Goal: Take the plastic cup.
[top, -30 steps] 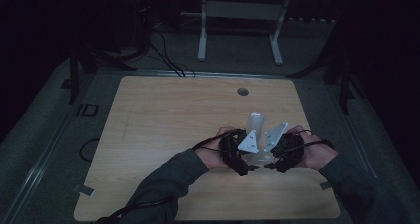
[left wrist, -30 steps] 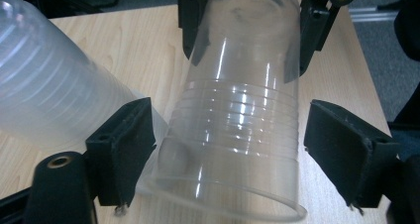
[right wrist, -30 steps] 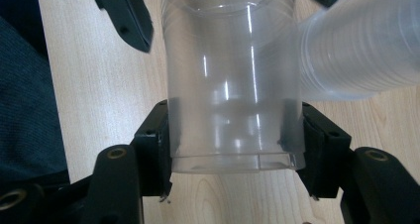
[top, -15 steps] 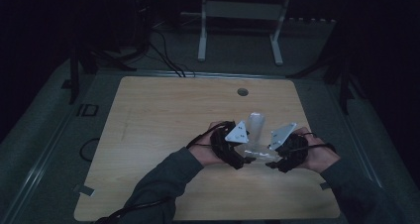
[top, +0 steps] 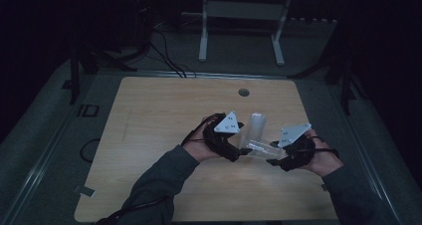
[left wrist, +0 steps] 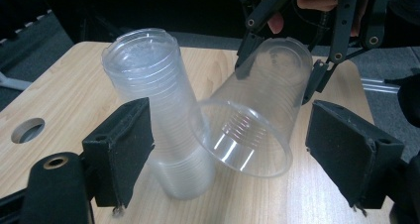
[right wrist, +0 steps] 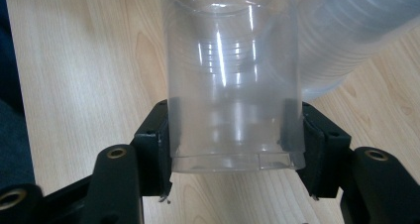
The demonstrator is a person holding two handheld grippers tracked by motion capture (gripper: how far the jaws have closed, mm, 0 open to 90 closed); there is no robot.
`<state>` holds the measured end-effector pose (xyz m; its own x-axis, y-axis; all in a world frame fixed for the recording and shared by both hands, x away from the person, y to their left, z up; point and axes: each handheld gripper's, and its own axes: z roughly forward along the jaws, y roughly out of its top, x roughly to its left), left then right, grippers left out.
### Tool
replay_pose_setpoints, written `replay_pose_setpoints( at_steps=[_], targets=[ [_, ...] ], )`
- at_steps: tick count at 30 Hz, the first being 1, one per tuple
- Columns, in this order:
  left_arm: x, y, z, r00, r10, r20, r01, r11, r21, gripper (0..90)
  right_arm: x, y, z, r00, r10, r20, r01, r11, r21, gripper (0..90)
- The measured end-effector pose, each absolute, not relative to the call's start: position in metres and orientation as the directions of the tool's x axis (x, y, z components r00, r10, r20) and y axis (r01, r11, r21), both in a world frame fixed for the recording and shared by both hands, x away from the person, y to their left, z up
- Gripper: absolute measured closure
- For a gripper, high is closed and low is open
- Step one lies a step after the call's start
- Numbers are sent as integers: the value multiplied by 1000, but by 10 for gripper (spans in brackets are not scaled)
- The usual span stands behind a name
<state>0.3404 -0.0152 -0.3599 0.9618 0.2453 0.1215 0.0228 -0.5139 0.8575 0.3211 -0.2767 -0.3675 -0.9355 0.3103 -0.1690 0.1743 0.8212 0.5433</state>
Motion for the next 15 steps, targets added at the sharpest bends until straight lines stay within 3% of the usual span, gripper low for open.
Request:
replay_pose_setpoints(
  at_steps=[15],
  targets=[
    [342,-2,-357,957,271,102,42,-480,876,187,317,-289,-367,-914,371,-167,187,747,637,410]
  ],
)
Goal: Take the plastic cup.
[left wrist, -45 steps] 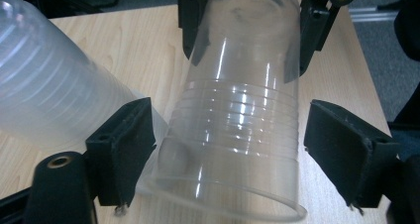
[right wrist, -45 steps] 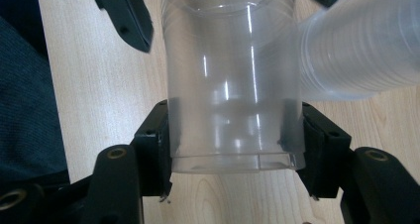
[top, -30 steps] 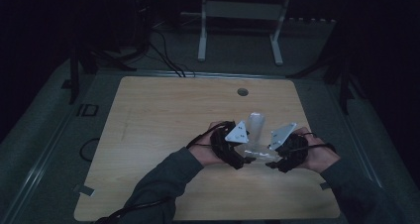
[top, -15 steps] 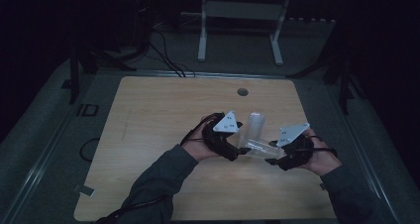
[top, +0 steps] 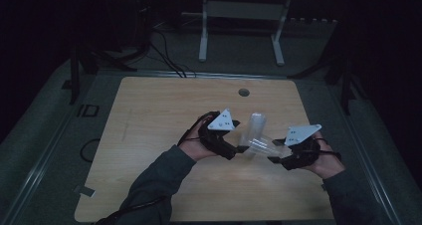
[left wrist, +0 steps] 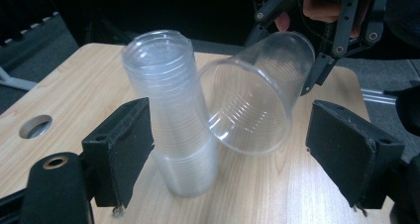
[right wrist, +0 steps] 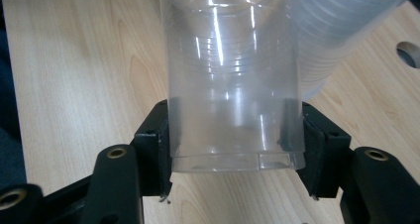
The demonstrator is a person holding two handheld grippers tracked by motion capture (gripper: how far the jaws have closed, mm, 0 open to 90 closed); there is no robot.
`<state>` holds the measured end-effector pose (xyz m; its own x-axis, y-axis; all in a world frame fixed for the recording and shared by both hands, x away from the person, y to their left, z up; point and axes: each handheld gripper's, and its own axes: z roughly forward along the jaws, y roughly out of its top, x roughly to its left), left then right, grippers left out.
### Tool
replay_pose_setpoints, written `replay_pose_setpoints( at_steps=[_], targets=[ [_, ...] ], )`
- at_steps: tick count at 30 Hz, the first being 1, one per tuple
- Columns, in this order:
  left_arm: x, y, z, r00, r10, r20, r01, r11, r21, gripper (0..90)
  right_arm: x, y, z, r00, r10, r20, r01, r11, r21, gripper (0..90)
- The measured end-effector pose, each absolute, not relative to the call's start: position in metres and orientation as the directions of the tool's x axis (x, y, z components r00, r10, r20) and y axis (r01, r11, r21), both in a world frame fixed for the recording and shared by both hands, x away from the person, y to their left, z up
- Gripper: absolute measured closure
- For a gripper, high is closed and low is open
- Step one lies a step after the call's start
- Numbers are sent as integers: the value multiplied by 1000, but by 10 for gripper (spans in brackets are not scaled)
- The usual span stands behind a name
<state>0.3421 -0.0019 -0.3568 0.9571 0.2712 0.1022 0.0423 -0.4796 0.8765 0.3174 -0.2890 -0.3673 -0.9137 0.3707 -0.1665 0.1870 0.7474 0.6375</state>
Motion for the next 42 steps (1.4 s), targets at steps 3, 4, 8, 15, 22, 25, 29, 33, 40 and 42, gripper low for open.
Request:
replay_pose_setpoints(
  at_steps=[3,4,8,15,22,25,29,33,40,42],
  targets=[
    [341,2,-353,955,281,99,43,-460,887,187,314,-291,-366,-904,391,-174,186,725,663,409],
    [341,3,-352,954,284,100,43,-459,888,186,313,-291,-365,-902,394,-175,184,719,670,410],
    [340,5,-351,952,287,105,39,-455,890,187,308,-292,-363,-894,410,-179,177,692,699,410],
    [341,7,-352,951,294,93,52,-449,892,187,304,-295,-358,-871,453,-189,169,639,750,410],
    [342,8,-351,949,305,83,64,-441,895,190,303,-298,-355,-840,507,-194,163,575,802,410],
    [343,8,-351,947,311,78,69,-437,897,191,303,-299,-354,-824,533,-192,154,537,829,410],
    [344,7,-351,945,318,72,76,-432,899,193,303,-296,-357,-804,560,-199,145,509,849,410],
    [343,5,-351,946,317,60,85,-425,901,196,303,-293,-360,-785,587,-196,136,473,871,410],
    [345,2,-349,948,317,37,101,-408,907,207,303,-288,-362,-759,617,-206,115,440,891,410],
    [345,0,-348,947,318,36,102,-404,909,208,303,-288,-362,-751,627,-205,111,426,898,410]
  ],
)
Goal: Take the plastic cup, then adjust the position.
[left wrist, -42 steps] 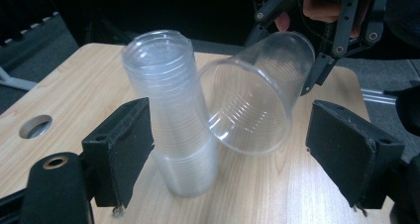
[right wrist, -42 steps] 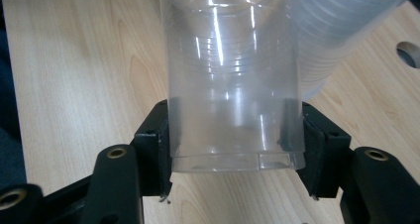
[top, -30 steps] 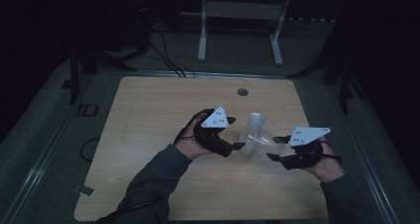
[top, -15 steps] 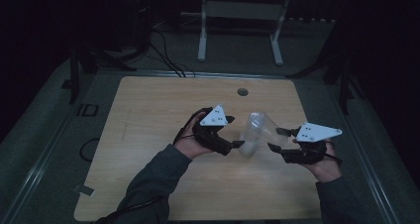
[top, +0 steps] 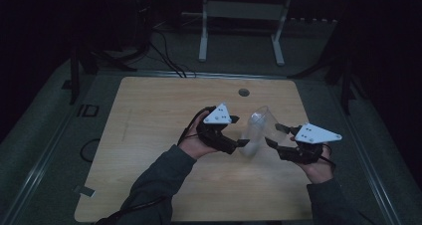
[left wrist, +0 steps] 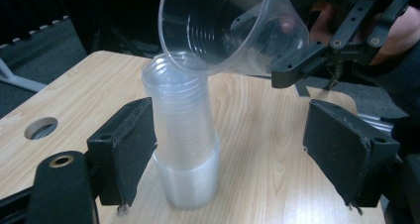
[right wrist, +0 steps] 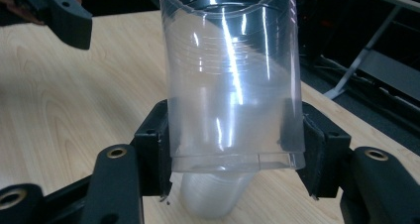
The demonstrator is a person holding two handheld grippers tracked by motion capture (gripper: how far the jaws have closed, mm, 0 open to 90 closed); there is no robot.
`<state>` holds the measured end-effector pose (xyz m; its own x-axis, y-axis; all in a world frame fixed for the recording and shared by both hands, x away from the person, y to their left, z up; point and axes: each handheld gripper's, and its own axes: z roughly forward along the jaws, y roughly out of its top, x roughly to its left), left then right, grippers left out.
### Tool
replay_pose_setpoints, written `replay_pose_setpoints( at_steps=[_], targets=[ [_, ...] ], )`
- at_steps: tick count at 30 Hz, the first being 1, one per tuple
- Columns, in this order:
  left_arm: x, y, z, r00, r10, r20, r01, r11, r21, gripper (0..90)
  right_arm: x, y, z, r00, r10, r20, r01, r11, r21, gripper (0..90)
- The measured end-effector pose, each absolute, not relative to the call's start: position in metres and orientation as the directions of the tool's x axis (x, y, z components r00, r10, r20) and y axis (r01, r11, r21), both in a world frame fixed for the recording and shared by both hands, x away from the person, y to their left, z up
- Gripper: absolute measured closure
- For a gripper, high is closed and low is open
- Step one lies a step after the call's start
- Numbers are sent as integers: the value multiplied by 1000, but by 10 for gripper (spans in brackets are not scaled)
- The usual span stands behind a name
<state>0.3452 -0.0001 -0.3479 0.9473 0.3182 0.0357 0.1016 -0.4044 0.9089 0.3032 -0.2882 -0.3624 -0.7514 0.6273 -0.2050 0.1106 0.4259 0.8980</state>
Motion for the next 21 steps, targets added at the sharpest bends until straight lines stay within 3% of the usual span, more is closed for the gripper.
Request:
replay_pose_setpoints(
  at_steps=[21],
  targets=[
    [351,-12,-337,934,356,-30,155,-329,932,192,300,-287,-372,-673,727,-139,82,260,962,411]
  ],
)
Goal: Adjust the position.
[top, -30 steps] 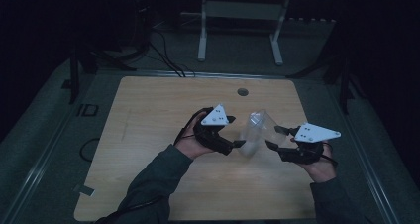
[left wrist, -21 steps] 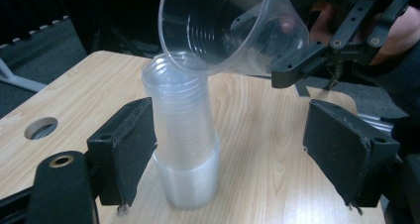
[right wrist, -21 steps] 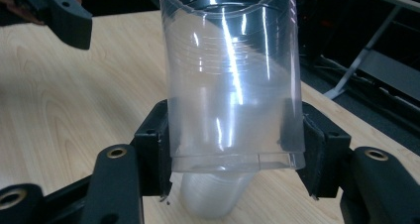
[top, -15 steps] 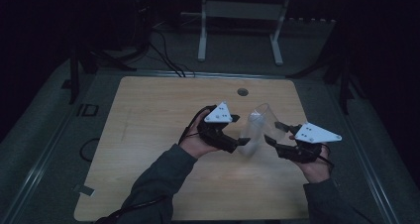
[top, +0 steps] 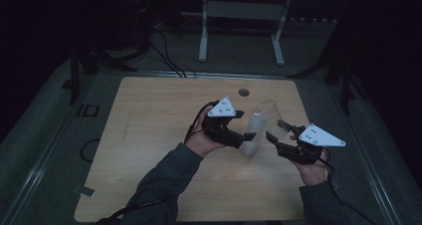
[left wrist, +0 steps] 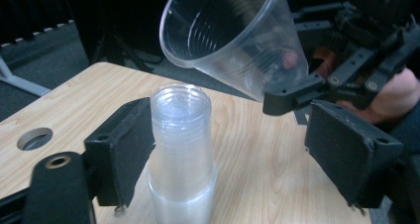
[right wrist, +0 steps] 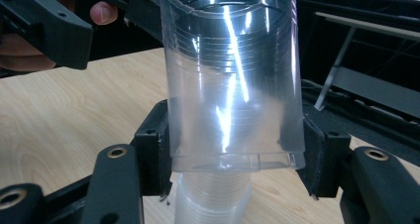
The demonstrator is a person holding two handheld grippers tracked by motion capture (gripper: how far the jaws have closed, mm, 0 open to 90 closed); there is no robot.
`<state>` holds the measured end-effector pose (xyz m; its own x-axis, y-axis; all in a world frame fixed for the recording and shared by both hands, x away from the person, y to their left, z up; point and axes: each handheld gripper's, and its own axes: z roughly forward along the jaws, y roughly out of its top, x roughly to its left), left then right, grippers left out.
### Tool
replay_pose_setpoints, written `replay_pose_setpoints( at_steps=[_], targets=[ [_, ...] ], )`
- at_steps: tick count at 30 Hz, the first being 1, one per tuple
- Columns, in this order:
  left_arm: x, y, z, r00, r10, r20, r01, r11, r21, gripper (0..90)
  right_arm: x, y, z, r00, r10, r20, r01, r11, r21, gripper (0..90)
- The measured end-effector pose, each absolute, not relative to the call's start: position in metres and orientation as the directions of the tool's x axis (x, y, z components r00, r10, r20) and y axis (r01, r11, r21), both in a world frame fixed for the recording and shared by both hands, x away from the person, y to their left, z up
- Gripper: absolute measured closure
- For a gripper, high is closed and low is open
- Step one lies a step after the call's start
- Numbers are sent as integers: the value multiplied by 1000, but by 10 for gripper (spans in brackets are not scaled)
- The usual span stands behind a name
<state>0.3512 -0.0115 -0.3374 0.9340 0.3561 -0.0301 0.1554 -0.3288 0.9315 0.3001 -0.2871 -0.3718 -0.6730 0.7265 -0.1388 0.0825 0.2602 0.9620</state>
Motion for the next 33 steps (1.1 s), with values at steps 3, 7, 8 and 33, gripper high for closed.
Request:
replay_pose_setpoints(
  at_steps=[3,7,8,33],
  targets=[
    [351,-13,-336,933,359,-35,157,-318,935,188,299,-286,-373,-666,734,-133,77,245,967,410],
    [351,-16,-335,934,354,-46,164,-311,936,182,298,-285,-374,-662,737,-136,68,240,968,411],
    [352,-17,-335,935,351,-50,166,-310,936,182,297,-284,-375,-659,739,-138,65,239,969,410],
    [361,-31,-340,934,285,-217,282,-213,935,151,292,-269,-378,-660,739,-139,21,203,979,410]
  ],
)
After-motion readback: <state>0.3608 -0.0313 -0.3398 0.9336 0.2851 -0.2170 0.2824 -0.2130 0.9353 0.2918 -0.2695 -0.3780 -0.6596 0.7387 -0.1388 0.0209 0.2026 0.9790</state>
